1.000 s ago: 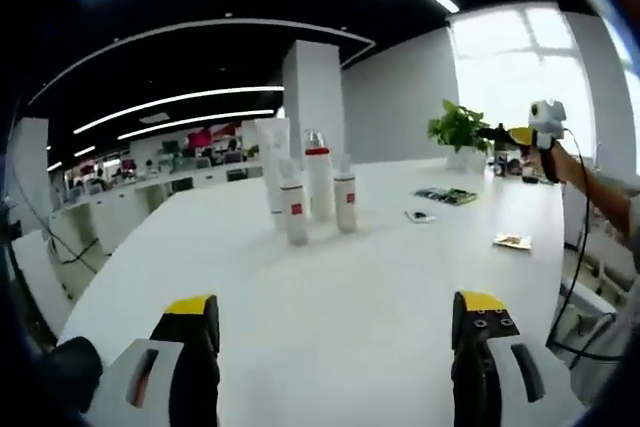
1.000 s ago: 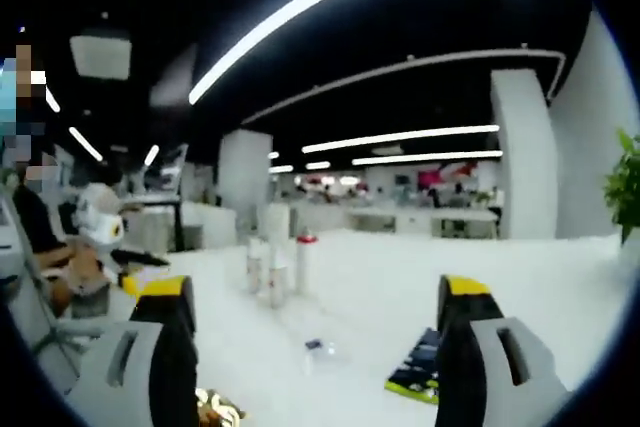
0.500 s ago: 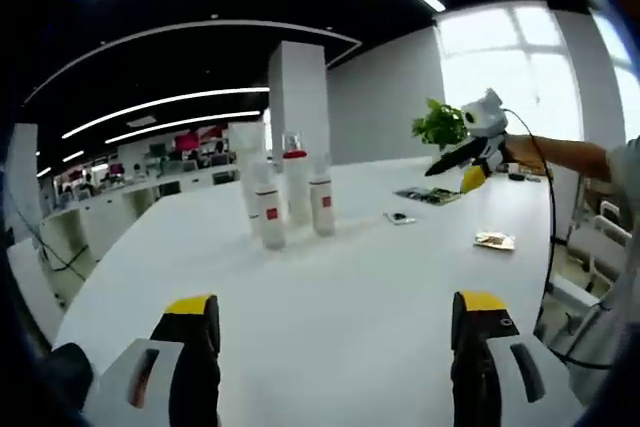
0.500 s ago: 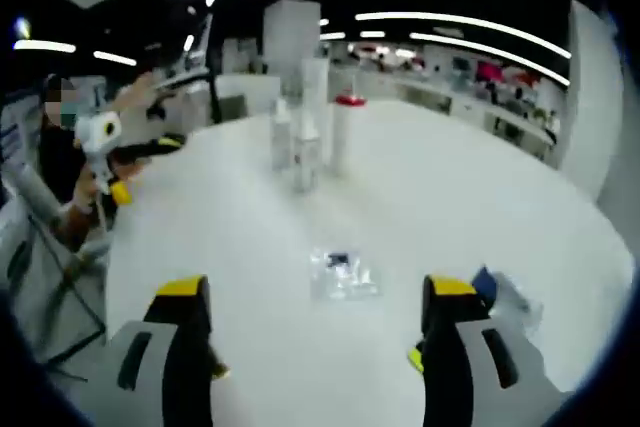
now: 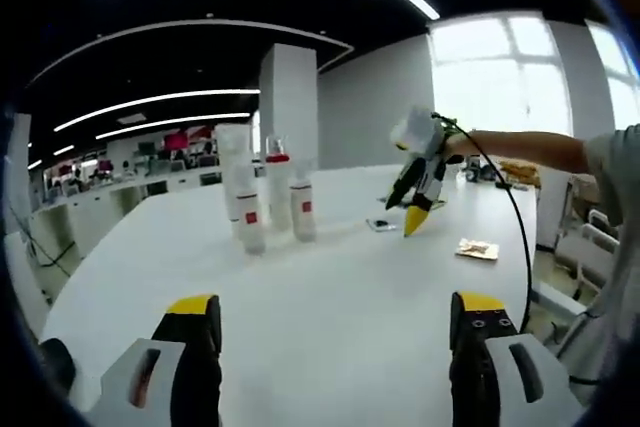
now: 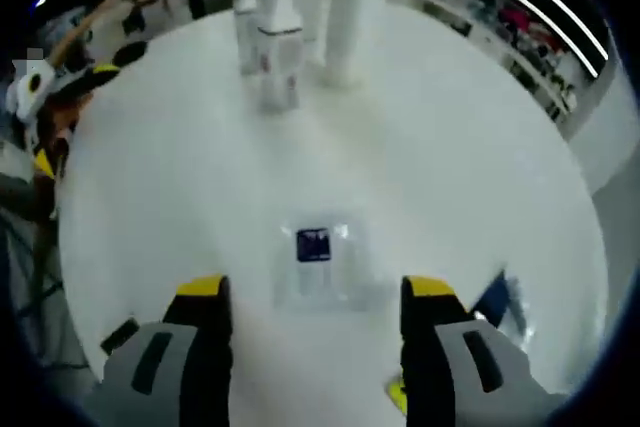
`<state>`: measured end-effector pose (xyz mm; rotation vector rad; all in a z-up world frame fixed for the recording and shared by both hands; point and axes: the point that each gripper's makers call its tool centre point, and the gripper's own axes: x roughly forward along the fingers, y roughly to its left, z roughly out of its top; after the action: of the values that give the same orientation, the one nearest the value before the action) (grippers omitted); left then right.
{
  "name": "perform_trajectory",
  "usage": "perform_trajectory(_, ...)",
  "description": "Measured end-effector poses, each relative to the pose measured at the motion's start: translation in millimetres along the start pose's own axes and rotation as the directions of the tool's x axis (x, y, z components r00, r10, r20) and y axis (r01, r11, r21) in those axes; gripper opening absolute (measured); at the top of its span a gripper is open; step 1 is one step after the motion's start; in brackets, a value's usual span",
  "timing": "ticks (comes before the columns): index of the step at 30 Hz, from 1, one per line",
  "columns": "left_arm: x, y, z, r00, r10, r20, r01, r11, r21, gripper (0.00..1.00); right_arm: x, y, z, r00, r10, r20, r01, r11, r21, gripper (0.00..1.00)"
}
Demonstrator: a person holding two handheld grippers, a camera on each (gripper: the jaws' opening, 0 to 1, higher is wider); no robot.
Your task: Arrange the skincare products in the storage area until every visible bottle or jar stands upright without overlapping.
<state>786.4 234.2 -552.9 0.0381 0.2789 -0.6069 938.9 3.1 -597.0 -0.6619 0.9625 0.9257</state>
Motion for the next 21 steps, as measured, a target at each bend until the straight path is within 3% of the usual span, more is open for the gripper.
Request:
perform_trajectory(5,0.6,-3.1,-1.6,1.0,-0.003,-0.003,0.003,1.0,0.002,0.97,2.3,3.3,-3.4,0.993,0.065,-0.096,-0.064,0.998,0.005,0.59)
perform_trajectory(11,-0.2,-4.0,0.6,1.0,-0.003,0.005,0.003,1.0,0.003,0.97,2.4,6.4,-3.9,0.986,0.057,-0.154,-0.061,0.998,-0.017,0.6)
perform_trajectory(21,0.0,-3.5,-1.0,1.0,-0.006,0.003,0.006,1.0,0.009,0.93,2.4,8.1,-3.3,0.988,0.06,-0.14,-0.064,0.998,-0.022,0.6)
